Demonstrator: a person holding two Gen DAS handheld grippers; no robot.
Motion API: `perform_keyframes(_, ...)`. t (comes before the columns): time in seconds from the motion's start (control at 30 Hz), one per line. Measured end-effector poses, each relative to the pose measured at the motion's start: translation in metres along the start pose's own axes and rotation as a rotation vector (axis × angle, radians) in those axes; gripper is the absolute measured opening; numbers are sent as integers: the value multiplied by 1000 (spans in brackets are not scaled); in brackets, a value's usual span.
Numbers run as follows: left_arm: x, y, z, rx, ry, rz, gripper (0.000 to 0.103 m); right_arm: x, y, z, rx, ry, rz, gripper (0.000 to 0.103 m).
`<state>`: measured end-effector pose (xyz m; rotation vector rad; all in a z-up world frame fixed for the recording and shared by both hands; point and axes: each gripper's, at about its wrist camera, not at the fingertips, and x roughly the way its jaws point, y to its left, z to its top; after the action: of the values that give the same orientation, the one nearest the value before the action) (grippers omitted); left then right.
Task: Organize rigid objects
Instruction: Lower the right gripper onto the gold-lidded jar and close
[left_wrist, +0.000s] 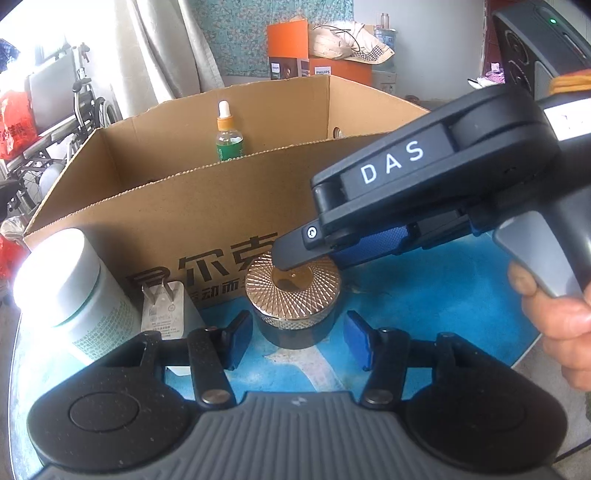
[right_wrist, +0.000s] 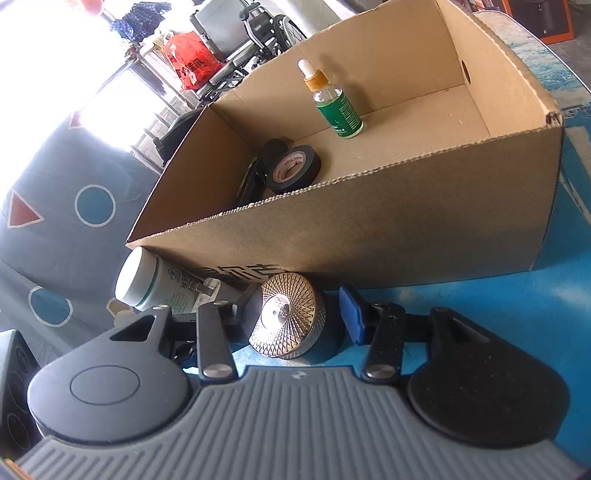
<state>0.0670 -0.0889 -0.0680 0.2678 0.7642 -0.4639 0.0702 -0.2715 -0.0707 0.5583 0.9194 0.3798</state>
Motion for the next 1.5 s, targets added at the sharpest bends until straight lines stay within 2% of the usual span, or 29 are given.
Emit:
perform_keyframes(0.17, 0, 1, 1, -5, 1, -5, 52, 5, 4, 4, -2, 17, 7, 44)
perform_keyframes(0.57, -17, -23, -10, 36, 35, -116, 52, -30, -9, -18, 46, 50, -28, 45)
perform_keyframes(0.93, -8, -40, -8, 119, 32, -52, 55, -38, -26, -29, 99, 34, -12, 44)
perform_keyframes(1.5, -9, -41, -4, 93, 34, -46, 55, -33, -34, -24, 125, 35, -22, 44)
